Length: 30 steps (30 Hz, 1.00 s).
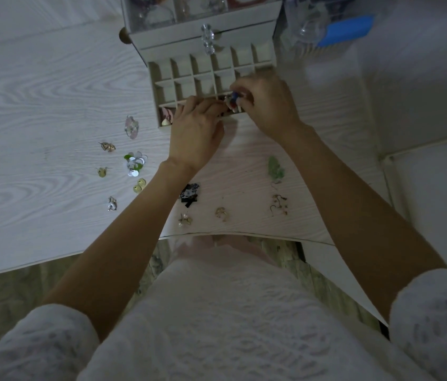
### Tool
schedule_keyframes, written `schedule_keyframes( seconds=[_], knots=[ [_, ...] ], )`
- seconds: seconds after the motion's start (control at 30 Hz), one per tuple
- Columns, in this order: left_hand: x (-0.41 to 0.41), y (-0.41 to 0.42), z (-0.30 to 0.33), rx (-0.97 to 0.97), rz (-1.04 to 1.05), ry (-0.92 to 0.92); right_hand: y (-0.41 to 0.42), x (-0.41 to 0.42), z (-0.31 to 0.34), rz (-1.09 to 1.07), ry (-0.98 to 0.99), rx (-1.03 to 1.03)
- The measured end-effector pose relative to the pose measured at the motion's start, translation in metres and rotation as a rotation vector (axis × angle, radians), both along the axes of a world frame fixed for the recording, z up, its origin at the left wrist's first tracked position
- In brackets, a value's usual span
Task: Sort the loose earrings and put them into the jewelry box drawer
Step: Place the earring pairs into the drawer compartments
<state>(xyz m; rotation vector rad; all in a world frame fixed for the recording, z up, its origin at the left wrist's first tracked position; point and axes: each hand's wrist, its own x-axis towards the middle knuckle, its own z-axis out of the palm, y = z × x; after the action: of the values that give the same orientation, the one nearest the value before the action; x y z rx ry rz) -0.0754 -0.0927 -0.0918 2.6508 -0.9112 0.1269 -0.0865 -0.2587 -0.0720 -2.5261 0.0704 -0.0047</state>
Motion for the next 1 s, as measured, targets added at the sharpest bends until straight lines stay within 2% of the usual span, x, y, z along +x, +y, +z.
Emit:
schedule_keyframes(
  seconds=[0.1,0.17,0.27,0.33,0.43,0.67,1.0],
  knots=[
    [-0.015,-0.005,0.005,-0.119,-0.043,0.017,-0.013,-0.035,0.003,-0.106,-0.016,0.187],
    [-0.032,-0.012,0.008,-0.185,-0.116,0.117,-0.023,-0.068,0.004,-0.207,-0.012,0.196],
    [-0.053,-0.027,0.005,-0.078,-0.279,0.350,-0.033,-0.114,0.001,-0.327,0.092,0.158],
    [-0.059,-0.036,0.000,0.003,-0.349,0.390,-0.031,-0.134,-0.005,-0.361,0.204,0.137],
    [-0.061,-0.044,-0.003,0.021,-0.352,0.393,-0.022,-0.146,-0.015,-0.348,0.274,0.137],
    [-0.057,-0.042,-0.008,-0.033,-0.214,0.416,-0.011,-0.131,-0.019,-0.280,0.211,0.022],
    [-0.048,-0.022,-0.008,0.001,-0.136,0.231,-0.015,-0.110,-0.022,-0.188,0.126,-0.024]
  ],
)
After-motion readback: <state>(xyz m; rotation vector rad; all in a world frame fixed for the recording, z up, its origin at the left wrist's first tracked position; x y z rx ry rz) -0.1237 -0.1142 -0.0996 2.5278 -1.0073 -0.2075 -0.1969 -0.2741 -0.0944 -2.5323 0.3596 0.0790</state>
